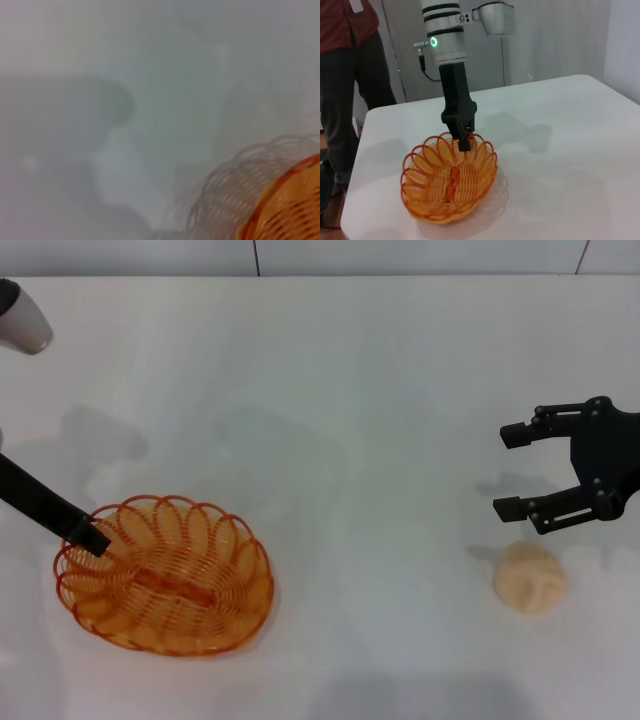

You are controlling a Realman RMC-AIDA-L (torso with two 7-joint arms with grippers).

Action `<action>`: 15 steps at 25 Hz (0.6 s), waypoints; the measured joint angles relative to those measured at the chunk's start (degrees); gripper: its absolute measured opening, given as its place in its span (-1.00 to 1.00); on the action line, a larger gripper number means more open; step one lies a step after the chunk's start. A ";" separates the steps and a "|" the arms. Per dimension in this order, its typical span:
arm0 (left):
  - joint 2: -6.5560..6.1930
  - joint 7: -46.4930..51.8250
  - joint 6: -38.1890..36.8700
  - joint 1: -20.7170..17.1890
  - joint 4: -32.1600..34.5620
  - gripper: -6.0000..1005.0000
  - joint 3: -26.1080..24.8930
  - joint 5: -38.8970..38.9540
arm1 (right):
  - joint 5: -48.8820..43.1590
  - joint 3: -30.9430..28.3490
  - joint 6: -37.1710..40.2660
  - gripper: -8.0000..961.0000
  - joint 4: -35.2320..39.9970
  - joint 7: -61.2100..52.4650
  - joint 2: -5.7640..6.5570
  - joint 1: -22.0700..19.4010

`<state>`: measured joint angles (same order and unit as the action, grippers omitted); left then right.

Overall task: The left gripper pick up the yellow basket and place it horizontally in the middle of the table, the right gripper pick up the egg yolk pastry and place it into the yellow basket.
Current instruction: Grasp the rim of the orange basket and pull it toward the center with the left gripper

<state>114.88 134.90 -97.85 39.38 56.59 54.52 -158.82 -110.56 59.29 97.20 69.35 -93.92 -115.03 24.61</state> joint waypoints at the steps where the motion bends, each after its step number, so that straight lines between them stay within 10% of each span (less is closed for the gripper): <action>1: -0.03 0.08 -0.06 0.02 0.01 -0.66 -0.12 0.03 | 0.00 -0.06 0.00 0.79 -0.02 0.03 0.01 0.00; 15: -0.34 2.44 -2.88 -0.16 3.78 -0.79 -5.79 5.58 | 0.00 -0.67 0.01 0.78 -0.09 0.58 0.07 0.00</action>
<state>114.54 137.34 -100.72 39.22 60.37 48.72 -153.24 -110.56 58.62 97.21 69.25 -93.34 -114.96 24.61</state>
